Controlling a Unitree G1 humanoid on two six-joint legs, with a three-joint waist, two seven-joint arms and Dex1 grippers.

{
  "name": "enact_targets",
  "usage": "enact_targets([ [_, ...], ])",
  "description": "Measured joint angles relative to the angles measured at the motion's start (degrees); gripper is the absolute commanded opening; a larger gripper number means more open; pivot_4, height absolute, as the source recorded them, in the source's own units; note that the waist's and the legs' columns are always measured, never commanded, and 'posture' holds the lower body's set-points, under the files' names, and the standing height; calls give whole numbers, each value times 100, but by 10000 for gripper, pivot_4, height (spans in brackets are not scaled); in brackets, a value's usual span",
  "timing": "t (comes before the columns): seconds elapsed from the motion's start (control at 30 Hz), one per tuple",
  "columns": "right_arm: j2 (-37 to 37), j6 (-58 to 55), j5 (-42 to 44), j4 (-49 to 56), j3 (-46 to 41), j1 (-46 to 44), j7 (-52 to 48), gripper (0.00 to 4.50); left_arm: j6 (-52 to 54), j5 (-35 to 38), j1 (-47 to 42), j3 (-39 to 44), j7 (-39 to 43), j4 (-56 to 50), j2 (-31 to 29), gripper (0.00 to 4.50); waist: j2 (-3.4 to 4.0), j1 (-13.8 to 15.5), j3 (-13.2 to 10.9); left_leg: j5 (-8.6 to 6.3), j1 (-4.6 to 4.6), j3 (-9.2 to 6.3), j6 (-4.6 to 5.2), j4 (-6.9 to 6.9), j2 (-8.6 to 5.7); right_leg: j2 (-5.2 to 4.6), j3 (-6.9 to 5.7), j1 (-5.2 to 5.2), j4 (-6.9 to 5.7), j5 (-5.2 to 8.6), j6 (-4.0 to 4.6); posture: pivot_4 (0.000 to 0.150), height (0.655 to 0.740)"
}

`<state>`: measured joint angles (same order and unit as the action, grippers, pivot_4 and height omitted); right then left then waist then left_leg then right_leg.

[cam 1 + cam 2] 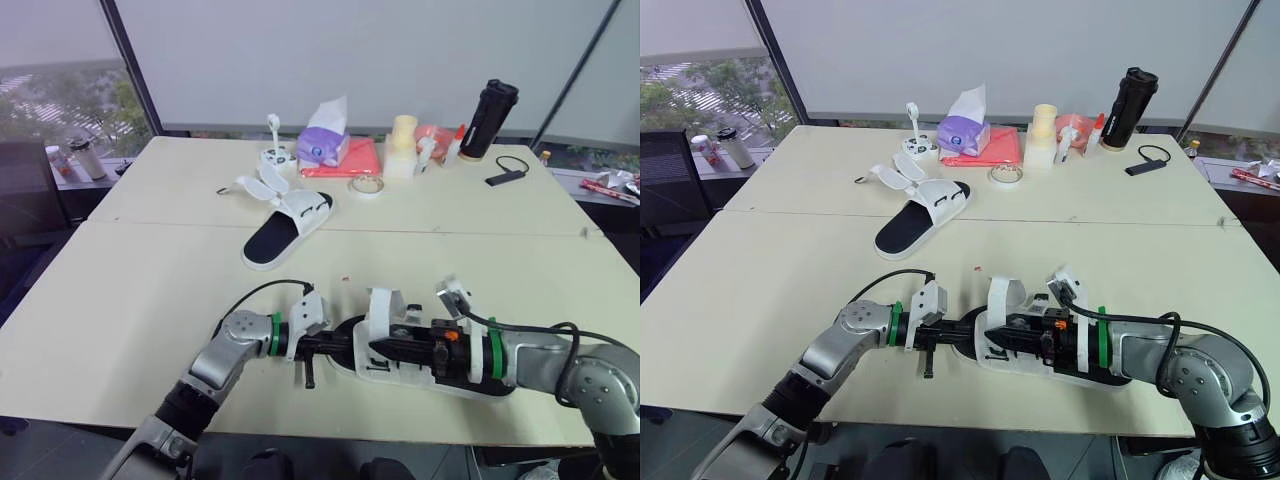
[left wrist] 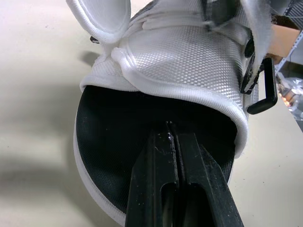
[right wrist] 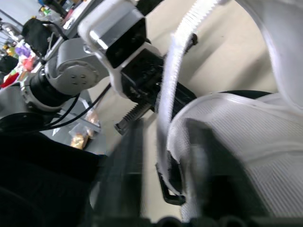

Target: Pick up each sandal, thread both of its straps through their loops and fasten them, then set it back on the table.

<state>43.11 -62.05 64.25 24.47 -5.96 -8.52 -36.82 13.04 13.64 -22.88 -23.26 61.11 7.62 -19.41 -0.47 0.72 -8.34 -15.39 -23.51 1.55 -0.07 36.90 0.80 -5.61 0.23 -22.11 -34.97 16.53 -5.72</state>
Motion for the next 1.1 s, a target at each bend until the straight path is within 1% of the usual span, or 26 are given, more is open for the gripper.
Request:
enact_targets([
  [0.1,-41,-15,28,0,-4,-48,4,305,0,0,0,0,0,0,0,0,0,0,0,0,0,0,0,0,0,0,0,0,0,0,0,1500,7400],
  [0.47,-113,-513,738,-119,-181,-122,373,305,0,0,3,2,0,0,0,0,0,-1,0,0,-1,0,0,-2,0,-1,0,-1,0,0,0,1500,7400],
  [0.6,-113,-558,779,-115,-162,-117,453,305,0,0,3,2,0,-1,0,0,0,-1,0,0,-1,0,0,-2,0,-1,0,-1,1,0,0,1500,7400],
  [0.8,-132,-330,399,-41,-83,-46,436,305,1,1,6,2,0,-2,0,0,0,-1,1,0,-2,0,0,-3,0,-1,0,-3,2,0,0,1500,7400],
  [0.97,-97,-311,268,-41,-50,-45,316,305,1,1,7,2,0,-3,0,0,0,0,1,0,-2,0,0,-4,0,-1,0,-3,3,0,0,1500,7400],
  [1.1,320,-43,-341,118,269,23,53,305,1,1,11,-2,0,-3,12,0,-3,3,4,0,-2,0,0,-9,0,-2,0,-4,10,1,1,1500,7400],
])
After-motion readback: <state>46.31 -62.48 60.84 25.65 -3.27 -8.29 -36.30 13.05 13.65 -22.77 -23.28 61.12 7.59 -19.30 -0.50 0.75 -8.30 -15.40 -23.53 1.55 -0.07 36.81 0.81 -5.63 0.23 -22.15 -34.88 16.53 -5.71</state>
